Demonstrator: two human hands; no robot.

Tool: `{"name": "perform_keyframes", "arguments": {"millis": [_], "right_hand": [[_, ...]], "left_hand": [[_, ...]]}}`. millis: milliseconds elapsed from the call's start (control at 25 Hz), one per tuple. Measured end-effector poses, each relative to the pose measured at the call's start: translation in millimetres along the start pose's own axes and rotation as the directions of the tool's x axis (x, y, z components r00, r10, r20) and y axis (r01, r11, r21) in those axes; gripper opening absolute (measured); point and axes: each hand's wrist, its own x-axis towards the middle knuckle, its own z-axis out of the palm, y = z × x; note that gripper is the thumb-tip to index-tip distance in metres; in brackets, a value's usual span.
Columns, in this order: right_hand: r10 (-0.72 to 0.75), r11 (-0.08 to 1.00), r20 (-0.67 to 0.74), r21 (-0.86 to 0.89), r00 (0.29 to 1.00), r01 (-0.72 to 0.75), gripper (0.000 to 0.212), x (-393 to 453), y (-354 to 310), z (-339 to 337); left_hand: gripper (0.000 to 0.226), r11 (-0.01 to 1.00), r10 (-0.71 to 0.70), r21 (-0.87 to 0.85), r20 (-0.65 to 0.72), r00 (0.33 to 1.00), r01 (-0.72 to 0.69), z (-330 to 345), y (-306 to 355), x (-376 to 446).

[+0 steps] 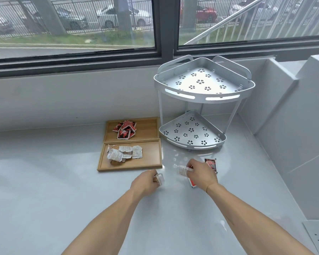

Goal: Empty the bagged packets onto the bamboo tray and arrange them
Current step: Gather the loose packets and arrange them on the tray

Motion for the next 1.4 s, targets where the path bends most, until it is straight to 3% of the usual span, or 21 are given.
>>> {"name": "perform_keyframes", "arguments": {"millis": [360,560,760,1400], "right_hand": [[-0.107,0.992,0.082,-0.060,0.991,0.112,0.021,-15.6,-67.2,39.4],[-0.116,0.989,0.082,-0.088,0.990,0.123,0.026,-10.3,-109.3,58.1],[-0.127,0.981,0.111,-0.134,0.986,0.141,0.009,5.8,-141.0,66.3],[-0.125,0.983,0.122,-0.118,0.985,0.139,0.031,87.7,-183.4,91.5]], "left_hand": [[0.032,1.000,-0.013,0.010,-0.022,1.000,0.013,-43.1,-81.5,-42.9],[0.028,0.999,-0.036,-0.003,-0.070,0.997,0.036,-76.3,-119.5,-45.4],[0.016,0.998,-0.024,-0.053,-0.116,0.993,0.018,-100.2,-142.3,-30.0],[0.019,1.000,0.016,-0.014,-0.113,0.993,-0.018,-110.8,-146.6,62.1]]}}
